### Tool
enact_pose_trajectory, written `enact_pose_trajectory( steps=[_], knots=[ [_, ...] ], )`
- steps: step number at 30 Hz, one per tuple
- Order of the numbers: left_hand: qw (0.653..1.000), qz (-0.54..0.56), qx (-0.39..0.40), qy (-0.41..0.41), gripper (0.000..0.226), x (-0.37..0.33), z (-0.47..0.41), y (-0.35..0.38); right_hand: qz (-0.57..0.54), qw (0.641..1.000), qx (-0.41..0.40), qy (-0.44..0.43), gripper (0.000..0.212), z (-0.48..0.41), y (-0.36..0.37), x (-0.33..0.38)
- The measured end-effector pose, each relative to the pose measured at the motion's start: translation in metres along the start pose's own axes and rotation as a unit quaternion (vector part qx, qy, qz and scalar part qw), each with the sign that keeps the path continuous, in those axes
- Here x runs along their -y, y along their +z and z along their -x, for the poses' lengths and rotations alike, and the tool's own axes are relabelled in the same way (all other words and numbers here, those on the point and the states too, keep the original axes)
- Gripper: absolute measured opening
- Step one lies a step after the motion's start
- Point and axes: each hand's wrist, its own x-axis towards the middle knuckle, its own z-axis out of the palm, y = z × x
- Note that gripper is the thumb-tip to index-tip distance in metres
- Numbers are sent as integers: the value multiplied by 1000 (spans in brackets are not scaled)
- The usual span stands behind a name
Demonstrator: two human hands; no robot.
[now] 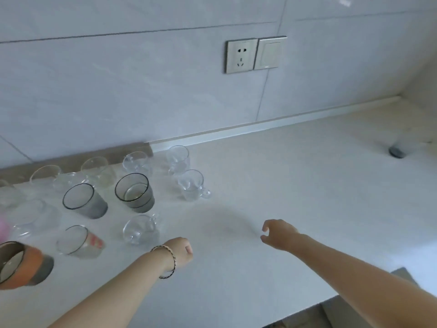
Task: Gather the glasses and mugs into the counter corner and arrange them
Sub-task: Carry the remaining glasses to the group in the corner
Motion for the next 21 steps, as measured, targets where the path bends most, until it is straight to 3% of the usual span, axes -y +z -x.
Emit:
enact_pose_trajectory(
  steps=[6, 12, 17, 21],
  knots=[
    [996, -59, 10, 59, 20, -123, -50, -2, -65, 993, -45, 91, 36, -5, -41, -145],
    [994, -76, 24, 71, 10, -267, -102, 23, -77, 990, -52, 111, 36, -19, -73, -289],
    [995, -66, 29, 70, 26, -375, -128, 36, -83, 988, -38, 128, 36, -34, -103, -389],
    [994, -69, 40, 75, 14, -432, -151, 42, -82, 987, -49, 131, 36, -54, -133, -447]
  ],
)
